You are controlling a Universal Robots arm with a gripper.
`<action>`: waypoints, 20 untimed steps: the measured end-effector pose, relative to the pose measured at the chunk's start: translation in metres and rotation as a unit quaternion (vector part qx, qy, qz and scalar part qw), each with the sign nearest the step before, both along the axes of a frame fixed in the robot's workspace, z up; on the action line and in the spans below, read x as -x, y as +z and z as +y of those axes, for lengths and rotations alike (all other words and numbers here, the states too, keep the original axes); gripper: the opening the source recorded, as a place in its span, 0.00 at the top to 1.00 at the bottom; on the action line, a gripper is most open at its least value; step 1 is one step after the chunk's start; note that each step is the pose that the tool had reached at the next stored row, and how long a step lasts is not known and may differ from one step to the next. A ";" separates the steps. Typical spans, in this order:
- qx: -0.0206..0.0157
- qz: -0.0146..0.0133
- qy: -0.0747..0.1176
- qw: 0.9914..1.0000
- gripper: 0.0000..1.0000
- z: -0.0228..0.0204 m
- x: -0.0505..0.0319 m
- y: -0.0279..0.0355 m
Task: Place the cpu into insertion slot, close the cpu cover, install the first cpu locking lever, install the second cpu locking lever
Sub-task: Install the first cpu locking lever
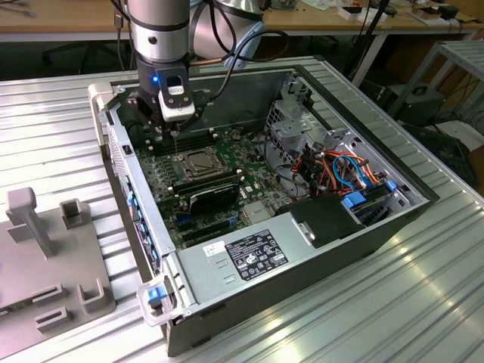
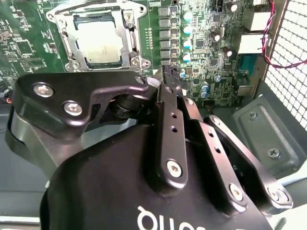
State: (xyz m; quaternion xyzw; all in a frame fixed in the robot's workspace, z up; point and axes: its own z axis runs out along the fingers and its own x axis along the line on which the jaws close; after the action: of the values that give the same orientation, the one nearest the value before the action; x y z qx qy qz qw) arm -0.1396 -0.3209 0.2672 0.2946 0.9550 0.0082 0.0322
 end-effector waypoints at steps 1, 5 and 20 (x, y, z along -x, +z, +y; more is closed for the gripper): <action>0.000 0.000 0.000 1.000 0.89 0.0001 0.0000 -0.0001; 0.000 0.000 0.000 1.000 0.89 0.0001 0.0000 -0.0003; 0.000 0.000 0.074 0.997 0.89 0.0001 0.0000 -0.0008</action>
State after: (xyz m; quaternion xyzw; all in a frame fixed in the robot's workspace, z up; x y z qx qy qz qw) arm -0.1396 -0.3208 0.2664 0.2236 0.9741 0.0109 0.0314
